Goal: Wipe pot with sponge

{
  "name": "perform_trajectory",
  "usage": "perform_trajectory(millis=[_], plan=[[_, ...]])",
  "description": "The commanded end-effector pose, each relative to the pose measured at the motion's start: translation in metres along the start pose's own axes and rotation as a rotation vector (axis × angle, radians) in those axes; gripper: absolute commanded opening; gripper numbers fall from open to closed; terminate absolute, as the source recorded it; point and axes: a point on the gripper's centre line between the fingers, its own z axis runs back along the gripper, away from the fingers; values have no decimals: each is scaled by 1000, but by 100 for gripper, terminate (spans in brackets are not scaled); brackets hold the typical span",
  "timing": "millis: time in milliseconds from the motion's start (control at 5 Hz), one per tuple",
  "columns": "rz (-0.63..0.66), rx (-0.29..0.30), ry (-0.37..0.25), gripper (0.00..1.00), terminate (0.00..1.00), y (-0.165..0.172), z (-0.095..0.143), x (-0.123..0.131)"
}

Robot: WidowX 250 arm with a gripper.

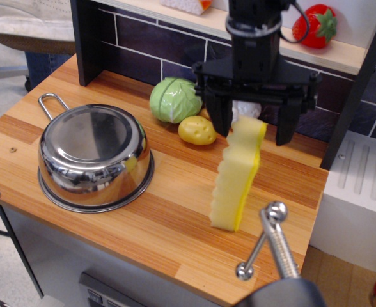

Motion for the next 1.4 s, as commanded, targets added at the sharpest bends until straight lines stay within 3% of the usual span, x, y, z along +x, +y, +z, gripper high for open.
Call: perform_trajectory(millis=[0,200,400,600,800,1000,1200], plan=[[34,56,-11,100,0,0,-8,-5],[45,73,-6,0,0,5,-6,-5],[66,60,1,0,0,12,10,6],[97,13,-41,0,0,36,36,15],[124,-33,-87,0,0,71,66,20],[156,-73,-83,0,0,110,85,21],[158,-41,-66,0,0,143,87,8]])
